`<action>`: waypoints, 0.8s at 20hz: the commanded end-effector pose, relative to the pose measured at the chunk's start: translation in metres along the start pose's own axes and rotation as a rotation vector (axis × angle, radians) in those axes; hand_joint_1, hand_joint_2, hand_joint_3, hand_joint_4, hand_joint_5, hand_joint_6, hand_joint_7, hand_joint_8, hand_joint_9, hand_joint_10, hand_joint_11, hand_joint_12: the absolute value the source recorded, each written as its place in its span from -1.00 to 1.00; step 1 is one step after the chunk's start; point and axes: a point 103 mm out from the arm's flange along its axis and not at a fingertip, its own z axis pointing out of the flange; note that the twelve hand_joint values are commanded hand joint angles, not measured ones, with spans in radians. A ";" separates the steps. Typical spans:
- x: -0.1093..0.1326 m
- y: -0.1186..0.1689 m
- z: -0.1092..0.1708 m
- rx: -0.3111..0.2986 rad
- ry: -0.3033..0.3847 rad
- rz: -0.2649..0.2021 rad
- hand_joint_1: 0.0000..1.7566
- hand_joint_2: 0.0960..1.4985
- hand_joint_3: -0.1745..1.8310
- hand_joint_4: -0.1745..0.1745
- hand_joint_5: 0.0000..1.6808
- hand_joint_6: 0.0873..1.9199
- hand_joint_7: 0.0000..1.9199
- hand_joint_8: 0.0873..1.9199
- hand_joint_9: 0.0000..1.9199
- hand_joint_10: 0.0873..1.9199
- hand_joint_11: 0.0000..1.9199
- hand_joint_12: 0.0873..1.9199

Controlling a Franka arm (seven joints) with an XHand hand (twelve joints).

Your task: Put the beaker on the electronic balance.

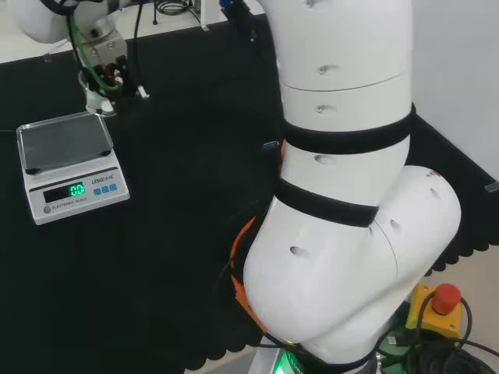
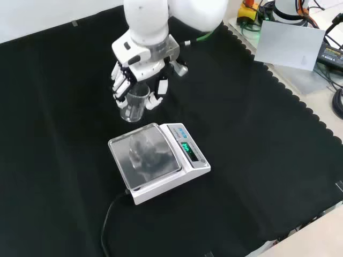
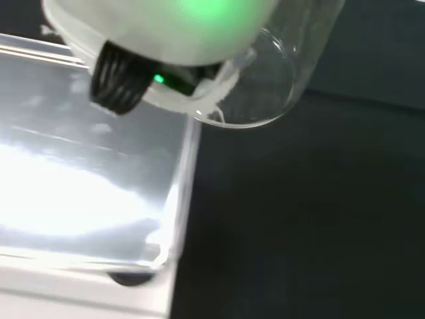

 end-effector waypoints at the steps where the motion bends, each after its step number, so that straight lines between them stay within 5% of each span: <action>1: 0.035 0.008 0.012 0.035 0.009 -0.060 0.40 -0.46 -0.04 0.09 -0.07 0.07 -0.09 -0.22 0.16 -0.46 -0.02 0.17; 16: 0.072 0.002 0.026 0.072 0.005 -0.120 0.40 -0.46 -0.04 0.05 -0.06 0.07 -0.07 -0.21 0.18 -0.47 -0.01 0.16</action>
